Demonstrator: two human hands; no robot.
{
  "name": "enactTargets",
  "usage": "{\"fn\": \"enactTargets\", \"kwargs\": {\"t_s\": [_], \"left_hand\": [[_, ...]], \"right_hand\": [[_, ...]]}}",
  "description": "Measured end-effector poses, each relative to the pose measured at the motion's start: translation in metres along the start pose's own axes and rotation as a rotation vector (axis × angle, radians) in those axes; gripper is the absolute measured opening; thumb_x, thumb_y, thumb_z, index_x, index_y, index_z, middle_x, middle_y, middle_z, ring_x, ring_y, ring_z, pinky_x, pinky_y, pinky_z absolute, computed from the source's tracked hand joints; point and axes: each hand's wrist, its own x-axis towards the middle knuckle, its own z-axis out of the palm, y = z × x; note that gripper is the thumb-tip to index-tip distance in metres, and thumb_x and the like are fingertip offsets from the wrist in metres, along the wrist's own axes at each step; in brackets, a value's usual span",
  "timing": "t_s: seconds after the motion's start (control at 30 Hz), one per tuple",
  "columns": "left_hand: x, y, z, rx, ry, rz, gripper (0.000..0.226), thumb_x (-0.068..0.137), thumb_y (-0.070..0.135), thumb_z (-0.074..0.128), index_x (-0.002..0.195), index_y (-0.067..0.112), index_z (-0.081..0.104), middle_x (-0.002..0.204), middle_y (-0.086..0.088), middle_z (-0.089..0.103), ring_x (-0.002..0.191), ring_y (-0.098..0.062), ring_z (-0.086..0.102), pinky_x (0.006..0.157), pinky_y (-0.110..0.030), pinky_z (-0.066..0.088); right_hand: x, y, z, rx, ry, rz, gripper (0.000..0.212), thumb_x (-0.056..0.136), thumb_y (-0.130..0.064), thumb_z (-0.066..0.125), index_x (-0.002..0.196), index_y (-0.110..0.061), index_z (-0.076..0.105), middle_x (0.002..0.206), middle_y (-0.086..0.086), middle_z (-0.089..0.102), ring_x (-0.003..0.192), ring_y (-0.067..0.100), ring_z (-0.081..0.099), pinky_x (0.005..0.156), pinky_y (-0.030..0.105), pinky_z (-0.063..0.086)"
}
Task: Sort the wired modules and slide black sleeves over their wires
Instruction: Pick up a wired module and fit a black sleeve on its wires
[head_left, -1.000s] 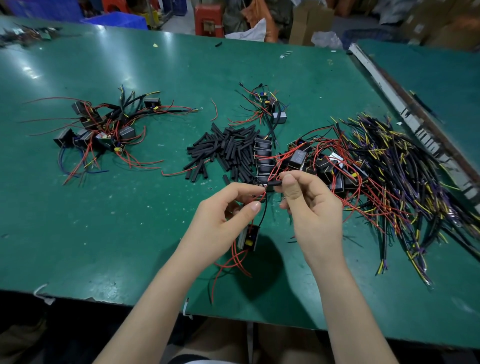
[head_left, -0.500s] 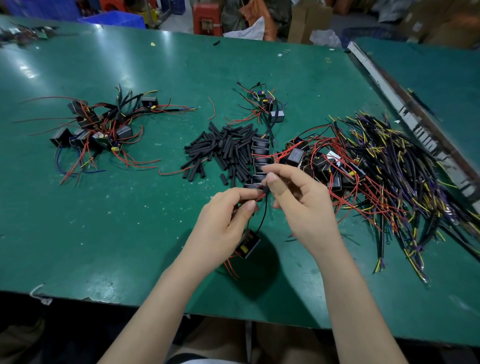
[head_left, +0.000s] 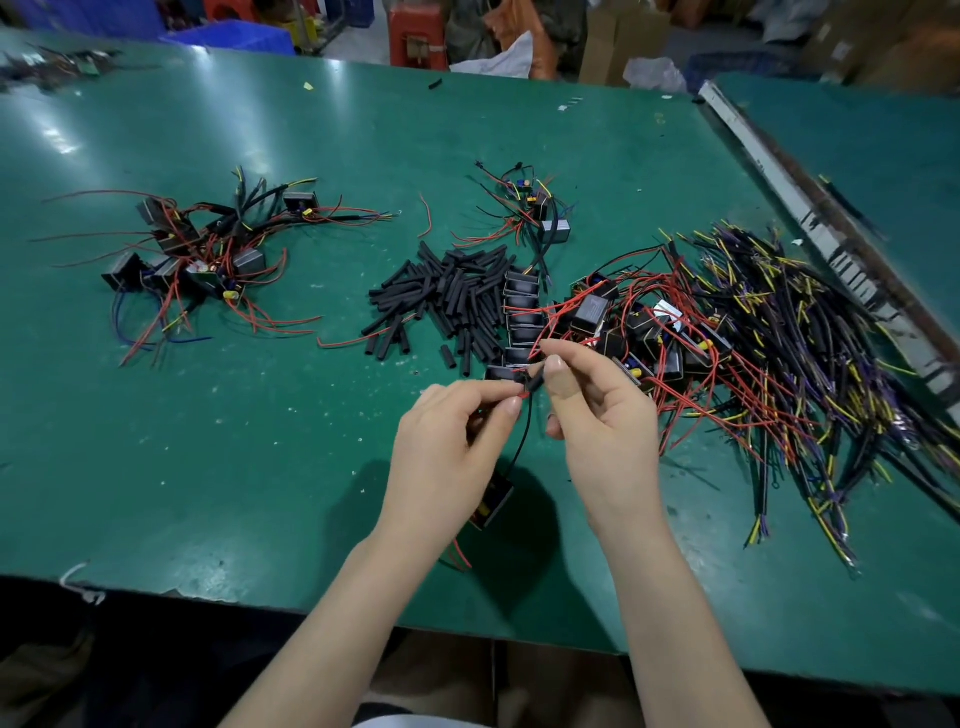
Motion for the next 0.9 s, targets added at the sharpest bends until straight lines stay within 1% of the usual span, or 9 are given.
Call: {"fn": "enactTargets", "kwargs": {"t_s": [0.1, 0.2, 0.3, 0.37, 0.5, 0.57, 0.67, 0.77, 0.9], "left_hand": [[-0.002, 0.0, 0.001, 0.053, 0.015, 0.036, 0.016, 0.087, 0.026, 0.06, 0.098, 0.024, 0.071, 0.084, 0.02, 0.063, 0.081, -0.009, 0.055, 0.077, -0.03, 0.044], [-0.003, -0.001, 0.004, 0.108, 0.027, 0.033, 0.016, 0.087, 0.028, 0.058, 0.097, 0.024, 0.07, 0.081, 0.012, 0.066, 0.078, -0.015, 0.055, 0.073, -0.043, 0.047], [-0.004, -0.001, 0.006, 0.095, 0.011, 0.015, 0.015, 0.088, 0.029, 0.057, 0.096, 0.026, 0.069, 0.08, 0.013, 0.064, 0.078, -0.012, 0.052, 0.074, -0.044, 0.046], [-0.004, 0.0, 0.007, 0.07, -0.001, 0.008, 0.015, 0.088, 0.03, 0.056, 0.096, 0.027, 0.068, 0.081, 0.014, 0.063, 0.079, -0.009, 0.05, 0.075, -0.043, 0.046], [0.0, -0.002, 0.006, 0.057, -0.032, 0.008, 0.016, 0.088, 0.03, 0.056, 0.096, 0.025, 0.068, 0.081, 0.018, 0.06, 0.081, -0.012, 0.052, 0.077, -0.045, 0.046], [0.003, -0.003, 0.005, 0.06, -0.068, 0.03, 0.015, 0.087, 0.028, 0.057, 0.095, 0.023, 0.069, 0.08, 0.025, 0.056, 0.083, -0.014, 0.053, 0.077, -0.046, 0.046], [0.005, -0.003, 0.005, 0.064, -0.077, 0.039, 0.014, 0.087, 0.03, 0.057, 0.094, 0.025, 0.069, 0.077, 0.029, 0.053, 0.083, -0.013, 0.053, 0.078, -0.045, 0.046], [0.004, -0.004, 0.006, 0.055, -0.044, -0.003, 0.011, 0.09, 0.028, 0.058, 0.095, 0.025, 0.068, 0.077, 0.028, 0.054, 0.084, -0.011, 0.051, 0.08, -0.043, 0.045], [0.002, 0.0, 0.008, 0.035, -0.023, -0.057, 0.01, 0.091, 0.019, 0.062, 0.098, 0.025, 0.067, 0.08, 0.027, 0.055, 0.087, -0.012, 0.053, 0.082, -0.042, 0.044]], "right_hand": [[-0.002, 0.004, -0.004, -0.056, 0.005, -0.035, 0.021, 0.096, -0.015, 0.057, 0.097, -0.034, 0.066, 0.081, -0.019, 0.068, 0.065, -0.001, 0.056, 0.055, 0.015, 0.047], [-0.005, 0.008, -0.005, -0.037, 0.022, -0.02, 0.019, 0.095, -0.017, 0.058, 0.096, -0.034, 0.067, 0.081, -0.017, 0.067, 0.062, 0.003, 0.053, 0.055, 0.018, 0.047], [-0.003, 0.011, -0.009, -0.12, 0.003, -0.061, 0.021, 0.095, -0.018, 0.058, 0.097, -0.037, 0.066, 0.086, -0.018, 0.067, 0.066, 0.006, 0.055, 0.06, 0.035, 0.051], [-0.001, 0.01, -0.012, -0.15, -0.012, -0.072, 0.022, 0.095, -0.018, 0.059, 0.098, -0.038, 0.065, 0.087, -0.018, 0.067, 0.069, 0.005, 0.057, 0.064, 0.04, 0.051], [0.003, 0.008, -0.021, -0.176, -0.121, -0.115, 0.018, 0.093, -0.022, 0.056, 0.099, -0.036, 0.065, 0.089, -0.019, 0.066, 0.071, 0.001, 0.057, 0.067, 0.023, 0.045], [0.008, 0.007, -0.028, -0.266, -0.199, -0.194, 0.017, 0.093, -0.021, 0.056, 0.101, -0.032, 0.065, 0.089, -0.018, 0.064, 0.075, 0.0, 0.057, 0.072, 0.02, 0.042], [0.014, 0.007, -0.032, -0.368, -0.222, -0.26, 0.016, 0.094, -0.019, 0.057, 0.104, -0.027, 0.066, 0.089, -0.018, 0.063, 0.075, -0.001, 0.057, 0.071, 0.014, 0.039], [0.014, 0.01, -0.03, -0.329, -0.219, -0.237, 0.016, 0.093, -0.021, 0.057, 0.104, -0.03, 0.065, 0.087, -0.02, 0.062, 0.076, -0.001, 0.057, 0.072, 0.018, 0.041], [0.007, 0.015, -0.02, -0.263, -0.126, -0.172, 0.018, 0.094, -0.02, 0.057, 0.098, -0.036, 0.064, 0.084, -0.019, 0.062, 0.073, -0.001, 0.055, 0.073, 0.026, 0.044]]}}
